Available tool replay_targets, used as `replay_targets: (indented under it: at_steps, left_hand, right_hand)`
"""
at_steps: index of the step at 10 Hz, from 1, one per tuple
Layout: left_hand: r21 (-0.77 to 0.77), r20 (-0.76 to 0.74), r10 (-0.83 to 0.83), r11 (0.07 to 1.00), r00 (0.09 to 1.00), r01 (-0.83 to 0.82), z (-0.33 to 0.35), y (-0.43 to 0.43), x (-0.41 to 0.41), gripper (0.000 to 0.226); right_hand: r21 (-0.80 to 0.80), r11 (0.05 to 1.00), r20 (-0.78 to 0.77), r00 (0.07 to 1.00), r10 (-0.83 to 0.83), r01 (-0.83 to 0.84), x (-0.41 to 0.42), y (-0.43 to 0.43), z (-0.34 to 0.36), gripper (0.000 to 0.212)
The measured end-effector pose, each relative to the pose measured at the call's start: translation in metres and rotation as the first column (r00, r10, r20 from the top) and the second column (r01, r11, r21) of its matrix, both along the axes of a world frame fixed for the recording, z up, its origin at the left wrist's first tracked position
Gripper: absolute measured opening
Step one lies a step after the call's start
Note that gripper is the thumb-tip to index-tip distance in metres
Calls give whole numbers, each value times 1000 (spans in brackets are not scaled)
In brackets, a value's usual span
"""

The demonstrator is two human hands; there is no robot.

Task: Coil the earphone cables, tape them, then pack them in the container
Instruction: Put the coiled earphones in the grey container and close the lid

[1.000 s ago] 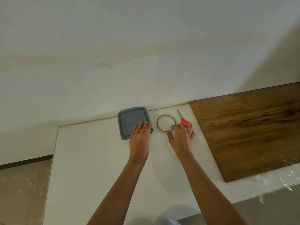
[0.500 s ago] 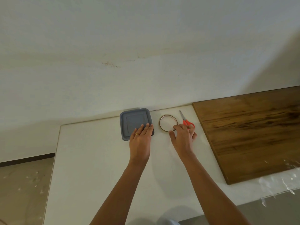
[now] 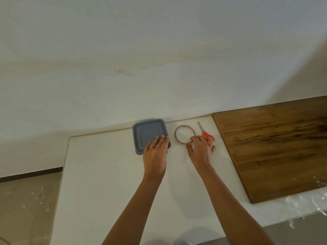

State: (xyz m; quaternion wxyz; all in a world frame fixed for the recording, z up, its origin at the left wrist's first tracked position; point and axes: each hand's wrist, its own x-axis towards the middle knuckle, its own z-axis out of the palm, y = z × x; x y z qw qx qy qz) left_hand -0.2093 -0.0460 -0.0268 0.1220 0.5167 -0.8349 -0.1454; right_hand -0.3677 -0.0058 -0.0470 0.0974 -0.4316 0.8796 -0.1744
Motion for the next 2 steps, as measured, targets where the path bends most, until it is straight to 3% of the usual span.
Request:
replay_targets:
  at_steps: [2]
  left_hand:
    - [36,-44,-17,999,999,19,14,0,3,58]
  right_hand:
    - [-26,1000,46,999,-2,4,9,4,12,35]
